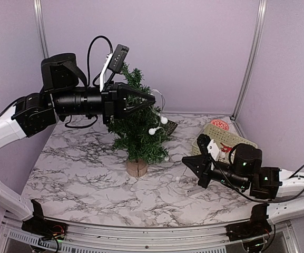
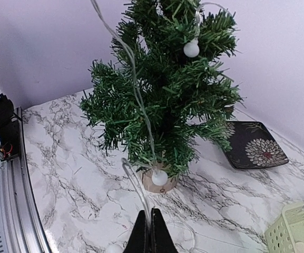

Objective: Decorate the small christmas tree

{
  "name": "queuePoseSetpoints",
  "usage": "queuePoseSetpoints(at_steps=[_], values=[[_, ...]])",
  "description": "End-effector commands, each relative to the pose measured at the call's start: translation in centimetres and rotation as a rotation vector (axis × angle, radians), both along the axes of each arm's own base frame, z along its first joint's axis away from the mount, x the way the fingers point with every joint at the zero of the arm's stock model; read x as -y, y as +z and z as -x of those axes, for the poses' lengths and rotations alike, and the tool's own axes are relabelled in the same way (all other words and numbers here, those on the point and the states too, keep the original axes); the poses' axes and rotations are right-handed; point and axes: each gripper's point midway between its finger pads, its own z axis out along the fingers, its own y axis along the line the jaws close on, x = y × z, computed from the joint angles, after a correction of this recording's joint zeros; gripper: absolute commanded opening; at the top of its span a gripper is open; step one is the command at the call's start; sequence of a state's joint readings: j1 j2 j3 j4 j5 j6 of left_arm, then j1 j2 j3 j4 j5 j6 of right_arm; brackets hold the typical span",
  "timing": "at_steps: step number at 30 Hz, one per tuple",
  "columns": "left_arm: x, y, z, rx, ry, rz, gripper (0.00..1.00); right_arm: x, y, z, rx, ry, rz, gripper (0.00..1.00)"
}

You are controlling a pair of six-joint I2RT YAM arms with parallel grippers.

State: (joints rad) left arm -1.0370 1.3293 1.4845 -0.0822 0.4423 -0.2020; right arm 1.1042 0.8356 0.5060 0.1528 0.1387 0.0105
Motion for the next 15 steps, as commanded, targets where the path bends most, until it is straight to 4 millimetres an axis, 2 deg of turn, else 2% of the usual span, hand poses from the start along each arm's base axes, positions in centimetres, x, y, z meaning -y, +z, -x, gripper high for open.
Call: queuePoseSetpoints(at_steps=[1,6,12,15], values=[[-0.2,4.5,2.1,0.061,-0.091,0.111,0.00,0.8,1.7,-0.6,0.028,-0.052,-0.020,0.00],[0.5,4.0,2.8,0.043,-0.133,0.101,0.00,1.3,2.0,-1.0,0.035,-0.075,-0.027,0.00],[0.0,3.3,2.8,0.023,-0.114,0.093,0.00,1.2,2.1,-0.9,0.052,-0.054,-0.031,0.00],[-0.6,1.4,3.0,-0.015,-0.105,0.047,0.00,1.5,2.4,-0.9,0.067,-0.061,-0.035,0.00]])
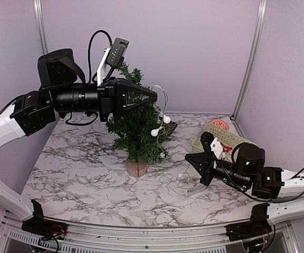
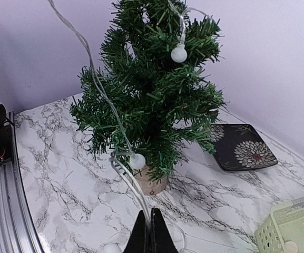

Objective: Decorate the small christmas tree

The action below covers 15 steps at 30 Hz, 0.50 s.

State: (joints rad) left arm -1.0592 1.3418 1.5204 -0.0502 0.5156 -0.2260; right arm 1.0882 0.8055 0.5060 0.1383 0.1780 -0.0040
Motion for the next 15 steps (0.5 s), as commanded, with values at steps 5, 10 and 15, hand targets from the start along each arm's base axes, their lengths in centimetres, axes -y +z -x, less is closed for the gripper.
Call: queuePoseSetpoints(at_steps=[5,10,15], values=[[-2.8,-3.3,0.9,-0.064,0.044,-0.057,0.00,1.1,2.2,-0.2,0.062,-0.028,-0.029,0.00],[-6.4,-2.5,-1.8,-0.076,0.236,0.011,0.00,1.7,3.9,-0.7,0.102,-0.054,-0.020,0.00],[-10.1,-1.8,-6.7,-0.089,0.500,0.072,0.00,3.0,9.3,-2.0,0.196,-0.111,-0.040,0.00]])
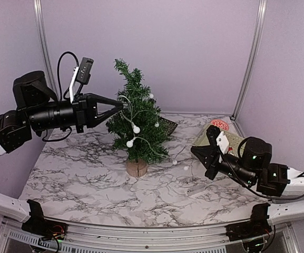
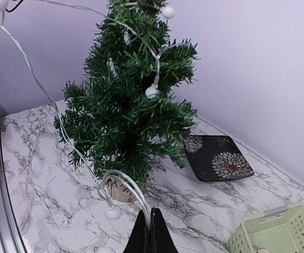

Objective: Decorate the small christmas tree

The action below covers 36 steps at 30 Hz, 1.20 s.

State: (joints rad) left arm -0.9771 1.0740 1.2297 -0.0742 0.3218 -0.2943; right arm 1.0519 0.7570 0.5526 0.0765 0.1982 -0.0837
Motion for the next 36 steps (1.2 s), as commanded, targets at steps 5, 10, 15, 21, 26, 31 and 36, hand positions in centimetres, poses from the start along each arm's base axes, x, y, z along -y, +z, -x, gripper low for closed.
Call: queuePoseSetpoints(at_steps=[5,10,15,21,26,31,36], values=[[-4.9,1.4,-6.4,-0.016,0.366,0.138,0.00,2.3,13.7,-2.1,0.251,-0.117,-0.079,0.00],[-7.6,0.1,-7.9,-0.069,0.487,0.202,0.00,1.7,20.3,-2.5,0.379,-0.123,-0.101,0.00],[-10.1,-3.7,-9.0,-0.114,0.614,0.183,0.00,1.1,26.2,-2.0,0.488,-0.101,-0.141,0.00],[-7.5,-6.8,-9.1,-0.149,0.528,0.033,0.00,-0.8,28.5,-1.8,0.530,-0.033,-0.136,0.00],[-6.3,-8.9,-9.2,-0.140,0.486,-0.102,0.04,-2.2,29.5,-1.7,0.543,0.020,-0.148,0.00],[-6.2,-9.2,-8.1,-0.075,0.425,-0.159,0.27,-3.8,30.3,-1.6,0.546,0.075,-0.156,0.00],[-5.9,-7.8,-5.9,0.014,0.314,-0.166,0.44,-5.3,30.9,-1.1,0.552,0.148,-0.171,0.00]])
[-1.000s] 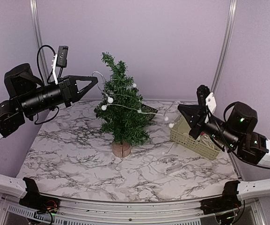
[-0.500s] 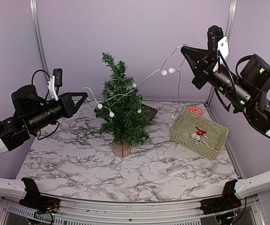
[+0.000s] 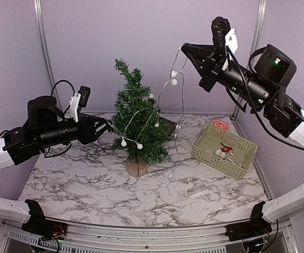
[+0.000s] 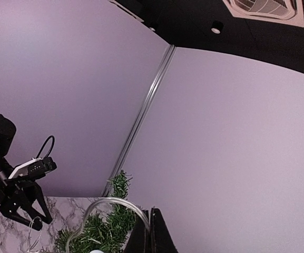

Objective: Decorate the small christmas tree

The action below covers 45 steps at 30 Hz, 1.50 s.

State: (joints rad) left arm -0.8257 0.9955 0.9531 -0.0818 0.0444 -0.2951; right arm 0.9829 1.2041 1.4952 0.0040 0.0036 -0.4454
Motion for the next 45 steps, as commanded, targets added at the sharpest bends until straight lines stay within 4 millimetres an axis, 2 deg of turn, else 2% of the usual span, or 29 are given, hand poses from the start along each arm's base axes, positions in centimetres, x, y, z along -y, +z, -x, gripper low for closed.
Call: queuePoseSetpoints(at_steps=[1,4,6,8,14,17,22,27,30,32,37,42,45], values=[[0.2,3.4,2.9,0.126,-0.154,-0.001,0.47,-0.1,2.4,1.1,0.037,0.066,-0.033,0.00],[0.1,3.9,4.1,0.167,-0.203,-0.013,0.53,-0.6,2.8,1.2,0.044,0.085,-0.035,0.00],[-0.3,3.5,4.3,0.173,-0.204,-0.042,0.56,-0.7,3.1,1.3,0.050,0.093,-0.038,0.00],[-0.6,2.1,4.2,0.155,-0.196,-0.101,0.58,-0.9,3.3,1.4,0.052,0.099,-0.041,0.00],[-1.7,-4.9,5.0,0.042,-0.228,-0.283,0.63,-1.0,4.2,1.8,0.061,0.126,-0.056,0.00],[-1.9,-5.5,5.6,0.043,-0.244,-0.277,0.67,-1.5,4.1,1.7,0.056,0.139,-0.052,0.00],[-1.1,-3.1,6.3,0.111,-0.262,-0.230,0.72,-2.1,3.6,1.7,0.044,0.161,-0.043,0.00],[-1.4,-4.3,6.9,0.146,-0.290,-0.299,0.76,-2.4,3.7,1.7,0.043,0.166,-0.045,0.00],[-0.7,-1.4,6.7,0.199,-0.275,-0.216,0.75,-2.6,3.8,1.8,0.043,0.171,-0.046,0.00],[0.5,1.2,6.8,0.256,-0.280,-0.160,0.72,-2.9,3.2,1.7,0.027,0.172,-0.026,0.00],[4.3,5.6,8.1,0.356,-0.353,-0.097,0.61,-3.5,3.2,1.9,0.024,0.179,-0.020,0.00],[8.0,7.7,8.8,0.409,-0.388,-0.027,0.54,-4.1,3.1,2.3,0.026,0.179,-0.016,0.00],[9.8,7.9,8.5,0.421,-0.382,-0.006,0.52,-4.4,3.2,2.6,0.027,0.181,-0.016,0.00]])
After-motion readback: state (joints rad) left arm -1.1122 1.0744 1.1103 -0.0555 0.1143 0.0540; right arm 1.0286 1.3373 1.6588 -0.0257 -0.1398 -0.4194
